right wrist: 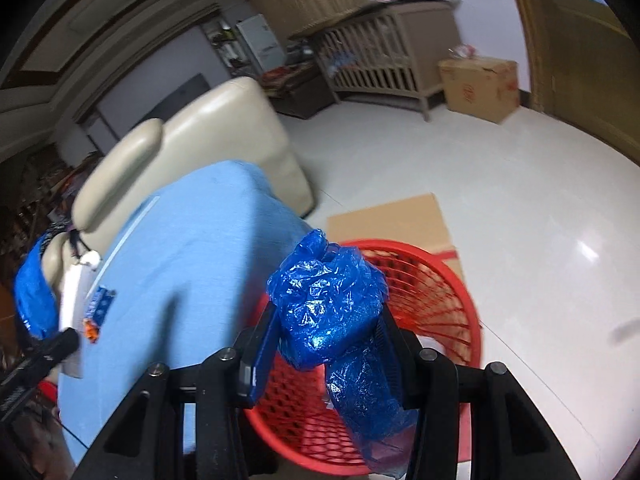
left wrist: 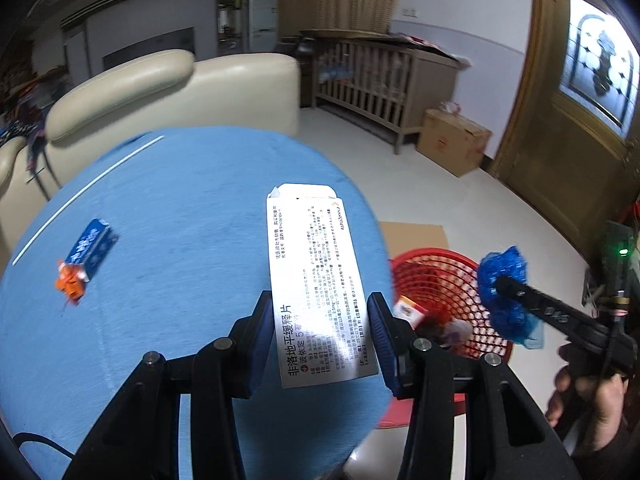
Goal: Collect trash
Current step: 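Carry blue bags and white box to the red basket and open both tools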
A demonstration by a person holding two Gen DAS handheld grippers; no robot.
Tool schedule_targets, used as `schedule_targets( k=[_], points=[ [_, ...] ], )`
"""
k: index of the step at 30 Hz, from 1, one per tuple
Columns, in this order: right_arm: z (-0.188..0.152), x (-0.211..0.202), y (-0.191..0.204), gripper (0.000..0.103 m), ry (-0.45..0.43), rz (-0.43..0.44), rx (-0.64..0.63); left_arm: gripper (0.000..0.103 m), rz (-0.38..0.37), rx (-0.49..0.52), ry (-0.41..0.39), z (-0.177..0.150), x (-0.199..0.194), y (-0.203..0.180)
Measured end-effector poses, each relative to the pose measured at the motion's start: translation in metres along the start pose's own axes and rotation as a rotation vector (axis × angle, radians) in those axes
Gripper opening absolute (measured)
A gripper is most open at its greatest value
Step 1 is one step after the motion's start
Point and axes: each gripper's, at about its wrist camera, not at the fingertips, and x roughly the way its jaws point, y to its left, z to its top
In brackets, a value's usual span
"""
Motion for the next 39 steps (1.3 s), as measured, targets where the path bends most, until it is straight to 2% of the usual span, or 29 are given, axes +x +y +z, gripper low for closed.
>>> schedule_targets(
  k=[7, 12, 26, 39],
  points=[
    [-0.003, 0.016, -0.022, 0.049, 0.037, -0.048, 0.004, 0.048, -0.019, 0.053, 0.025, 0.005, 0.014, -0.025],
    [-0.008, 0.011, -0.027, 0.049, 0.034, -0.054, 0.016, 0.048, -0.023, 0.072, 0.04, 0.008, 0.023, -0.037],
    [0.005, -0.013, -0.022, 0.05, -0.039, -0.05, -0.022, 0.048, -0.044, 0.116, 0.079, 0.009, 0.04, -0.062],
    [-0.004, 0.016, -0.042, 0.049, 0.042, -0.076, 0.008, 0.048, -0.061, 0.155, 0.109, 0.002, 0.05, -0.081]
  ],
)
